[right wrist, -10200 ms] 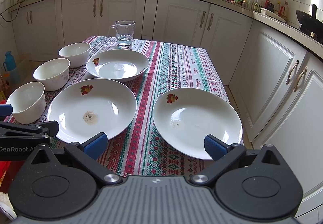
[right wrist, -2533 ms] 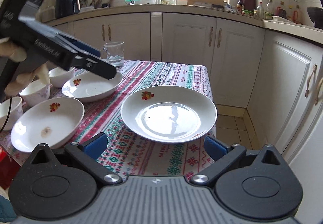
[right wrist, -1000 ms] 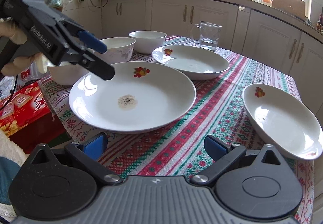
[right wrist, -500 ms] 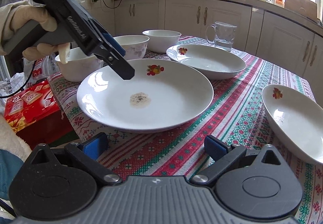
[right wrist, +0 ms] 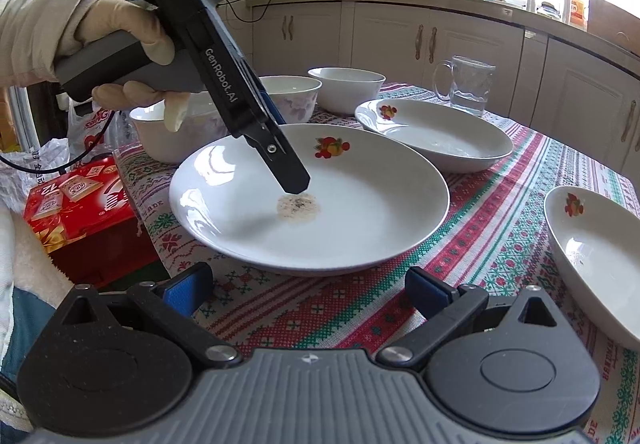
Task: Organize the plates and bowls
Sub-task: 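Lift the stained plate with the left gripper toward another white plate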
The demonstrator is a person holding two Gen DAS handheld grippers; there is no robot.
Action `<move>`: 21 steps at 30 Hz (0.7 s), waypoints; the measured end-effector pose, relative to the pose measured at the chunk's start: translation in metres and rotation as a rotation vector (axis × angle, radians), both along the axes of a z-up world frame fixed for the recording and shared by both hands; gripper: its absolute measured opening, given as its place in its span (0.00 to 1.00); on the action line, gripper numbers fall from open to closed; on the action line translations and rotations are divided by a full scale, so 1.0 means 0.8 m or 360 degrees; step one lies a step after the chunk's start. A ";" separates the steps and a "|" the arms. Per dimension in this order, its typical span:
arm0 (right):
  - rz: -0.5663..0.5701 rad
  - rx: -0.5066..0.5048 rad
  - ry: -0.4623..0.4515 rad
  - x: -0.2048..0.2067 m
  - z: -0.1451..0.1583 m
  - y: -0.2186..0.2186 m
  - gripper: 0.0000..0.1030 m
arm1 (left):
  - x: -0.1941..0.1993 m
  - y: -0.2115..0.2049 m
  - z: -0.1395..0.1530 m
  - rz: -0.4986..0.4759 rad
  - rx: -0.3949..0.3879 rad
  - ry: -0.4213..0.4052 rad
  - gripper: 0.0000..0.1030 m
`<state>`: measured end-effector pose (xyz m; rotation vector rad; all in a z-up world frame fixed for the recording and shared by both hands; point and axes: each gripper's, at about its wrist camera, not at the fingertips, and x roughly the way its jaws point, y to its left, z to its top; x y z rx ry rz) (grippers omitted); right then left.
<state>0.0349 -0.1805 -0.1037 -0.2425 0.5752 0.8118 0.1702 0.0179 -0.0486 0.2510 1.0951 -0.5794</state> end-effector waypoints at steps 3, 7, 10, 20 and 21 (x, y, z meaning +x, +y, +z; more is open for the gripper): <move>0.0010 -0.0002 0.0001 0.000 0.000 0.003 1.00 | 0.003 -0.003 0.000 -0.0042 0.0011 0.0019 0.93; 0.0017 -0.0009 0.0009 0.002 0.001 0.006 1.00 | 0.008 -0.009 0.000 -0.0077 0.0028 0.0052 0.91; 0.0019 -0.0006 0.0010 0.002 0.001 0.007 1.00 | 0.012 -0.010 0.001 -0.0082 0.0035 0.0076 0.91; 0.0022 -0.0031 0.0031 0.007 0.004 0.011 1.00 | 0.040 -0.007 0.007 -0.0086 0.0008 0.0263 0.91; 0.0021 -0.0034 0.0033 0.008 0.004 0.011 1.00 | 0.043 -0.008 0.007 -0.0096 0.0015 0.0283 0.91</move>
